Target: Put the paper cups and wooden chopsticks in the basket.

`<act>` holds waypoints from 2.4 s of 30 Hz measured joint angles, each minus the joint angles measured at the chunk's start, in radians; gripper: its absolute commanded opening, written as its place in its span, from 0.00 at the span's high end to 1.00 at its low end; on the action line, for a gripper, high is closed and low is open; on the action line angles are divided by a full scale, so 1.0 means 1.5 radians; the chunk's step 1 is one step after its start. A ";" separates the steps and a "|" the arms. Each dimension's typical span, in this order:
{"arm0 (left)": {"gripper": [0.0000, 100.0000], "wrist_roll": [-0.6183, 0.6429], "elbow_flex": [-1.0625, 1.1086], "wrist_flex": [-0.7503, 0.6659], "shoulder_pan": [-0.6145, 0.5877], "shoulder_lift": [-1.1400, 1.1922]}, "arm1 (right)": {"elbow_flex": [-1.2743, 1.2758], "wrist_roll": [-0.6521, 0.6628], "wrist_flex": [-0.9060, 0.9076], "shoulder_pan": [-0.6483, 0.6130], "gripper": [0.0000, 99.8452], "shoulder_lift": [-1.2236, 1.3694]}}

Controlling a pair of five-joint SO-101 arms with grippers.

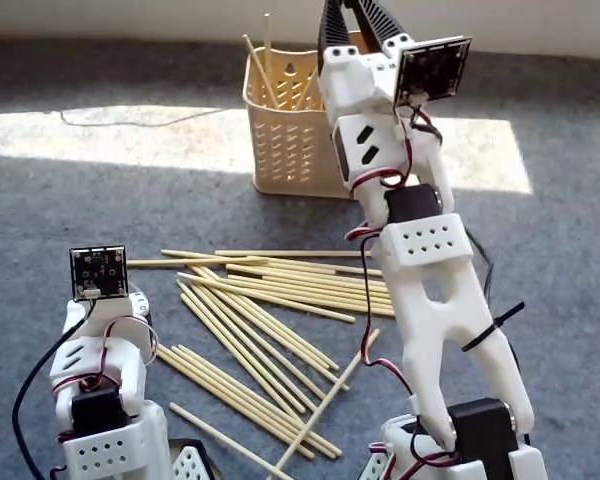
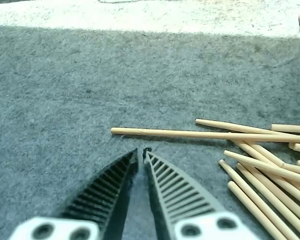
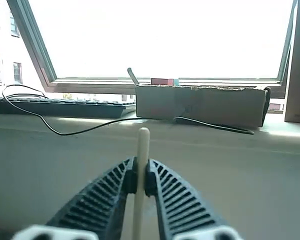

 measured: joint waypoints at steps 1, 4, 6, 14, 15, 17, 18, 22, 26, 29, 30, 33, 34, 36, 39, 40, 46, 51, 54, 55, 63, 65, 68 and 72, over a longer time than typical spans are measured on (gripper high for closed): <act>0.96 0.000 0.000 0.000 0.000 0.000 | 0.004 0.000 0.000 0.000 0.93 0.000; 0.96 0.000 0.000 0.000 0.000 0.000 | 0.012 0.000 0.000 0.000 0.87 0.000; 0.96 0.000 0.000 0.000 0.000 0.000 | 0.013 0.000 0.000 0.000 0.87 0.000; 0.96 0.000 0.000 0.000 0.000 0.000 | 0.013 0.000 0.002 0.000 0.87 0.000; 0.96 0.000 0.000 0.000 0.000 0.000 | 0.013 0.000 0.011 0.000 0.87 0.000; 0.96 0.000 0.000 0.000 0.000 0.000 | 0.013 0.000 0.051 0.000 0.87 -0.006; 0.96 0.000 0.000 0.000 0.000 0.000 | 0.013 0.000 0.074 0.000 0.87 -0.015; 0.96 0.000 0.000 0.000 0.000 0.000 | 0.013 0.000 0.164 -0.014 0.87 -0.091; 0.96 0.000 0.000 0.000 0.000 0.000 | 0.013 0.000 0.245 -0.048 0.87 -0.171; 0.96 0.000 0.000 0.000 0.000 0.000 | 0.013 0.000 0.328 -0.050 0.87 -0.212; 0.96 0.000 0.000 0.000 0.000 0.000 | 0.013 0.000 0.357 -0.050 0.87 -0.221; 0.96 0.000 0.000 0.000 0.000 0.000 | 0.013 0.000 0.450 -0.050 0.87 -0.248; 0.96 0.000 0.000 0.000 0.000 0.000 | 0.013 0.000 0.483 -0.050 0.87 -0.256; 0.96 0.000 0.000 0.000 0.000 0.000 | 0.013 0.000 0.550 -0.051 0.87 -0.271; 0.96 0.000 0.000 0.000 0.000 0.000 | 0.013 0.000 0.649 -0.050 0.87 -0.289; 0.96 0.000 0.000 0.000 0.000 0.000 | 0.013 0.000 0.678 -0.050 0.87 -0.295; 0.96 0.000 0.000 0.000 0.000 0.000 | 0.013 -0.060 0.837 -0.050 0.87 -0.311; 0.96 0.000 0.000 0.000 0.000 0.000 | 0.015 -0.130 0.950 -0.051 0.87 -0.311; 0.96 0.000 0.000 0.000 0.000 0.000 | 0.048 -0.189 0.989 -0.051 0.87 -0.311; 0.96 0.000 0.000 0.000 0.000 0.000 | 0.061 -0.206 0.993 -0.051 0.87 -0.311; 0.96 0.000 0.000 0.000 0.000 0.000 | 0.228 -0.262 0.993 -0.050 0.87 -0.311; 0.96 0.000 0.000 0.000 0.000 0.000 | 0.257 -0.265 0.993 -0.050 0.87 -0.312; 0.96 0.000 0.000 0.000 0.000 0.000 | 0.299 -0.282 0.993 -0.051 0.87 -0.312; 0.96 0.000 0.000 0.000 0.000 0.000 | 0.347 -0.325 0.993 -0.050 0.87 -0.312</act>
